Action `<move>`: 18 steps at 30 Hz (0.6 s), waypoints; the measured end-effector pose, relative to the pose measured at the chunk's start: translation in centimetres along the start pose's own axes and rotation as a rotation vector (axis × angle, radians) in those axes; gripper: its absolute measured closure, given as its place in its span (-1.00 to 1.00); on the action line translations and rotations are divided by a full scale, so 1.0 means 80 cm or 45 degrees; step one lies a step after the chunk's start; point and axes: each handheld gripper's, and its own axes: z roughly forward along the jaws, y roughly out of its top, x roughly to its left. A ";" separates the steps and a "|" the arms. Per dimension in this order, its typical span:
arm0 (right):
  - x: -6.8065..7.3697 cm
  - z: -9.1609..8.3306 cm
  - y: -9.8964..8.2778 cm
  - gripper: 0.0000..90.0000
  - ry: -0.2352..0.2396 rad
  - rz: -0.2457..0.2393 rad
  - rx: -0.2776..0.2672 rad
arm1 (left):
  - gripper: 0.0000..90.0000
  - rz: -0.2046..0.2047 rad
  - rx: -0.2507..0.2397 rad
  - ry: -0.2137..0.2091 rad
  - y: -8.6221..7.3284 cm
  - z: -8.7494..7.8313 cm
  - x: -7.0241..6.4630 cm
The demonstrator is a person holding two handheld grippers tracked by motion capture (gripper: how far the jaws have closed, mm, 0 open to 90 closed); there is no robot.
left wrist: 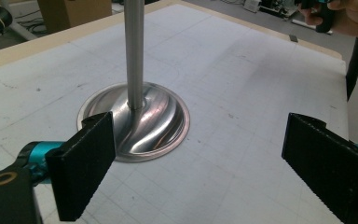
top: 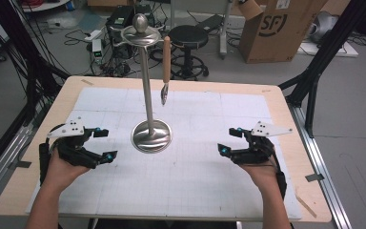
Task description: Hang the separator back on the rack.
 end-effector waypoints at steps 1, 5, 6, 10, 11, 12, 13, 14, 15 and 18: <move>-0.001 0.000 -0.001 -0.58 -0.002 0.007 0.005 | -0.76 0.001 0.000 0.001 0.000 0.000 0.000; -0.003 0.001 -0.004 -0.58 -0.004 0.008 0.016 | -0.77 0.002 -0.002 0.004 0.000 -0.001 0.000; -0.004 0.001 -0.004 -0.58 -0.007 0.015 0.020 | -0.76 0.000 -0.003 0.002 0.001 -0.001 0.000; -0.005 0.004 -0.005 -0.58 -0.012 0.017 0.036 | -0.76 0.006 0.004 -0.005 0.000 0.000 0.000; -0.005 0.004 -0.005 -0.58 -0.012 0.017 0.036 | -0.76 0.006 0.004 -0.005 0.000 0.000 0.000; -0.005 0.004 -0.006 -0.58 -0.014 0.011 0.041 | -0.77 0.009 0.012 -0.003 0.000 0.002 -0.001; -0.005 0.004 -0.006 -0.58 -0.014 0.011 0.041 | -0.77 0.009 0.012 -0.003 0.000 0.002 -0.001; -0.005 0.004 -0.006 -0.58 -0.020 0.008 0.038 | -0.77 0.010 0.011 -0.009 0.000 0.002 -0.001; -0.005 0.004 -0.006 -0.58 -0.020 0.008 0.038 | -0.77 0.010 0.011 -0.009 0.000 0.002 -0.001; -0.005 0.004 -0.006 -0.58 -0.018 0.007 0.039 | -0.77 0.012 0.005 -0.009 0.000 0.001 -0.002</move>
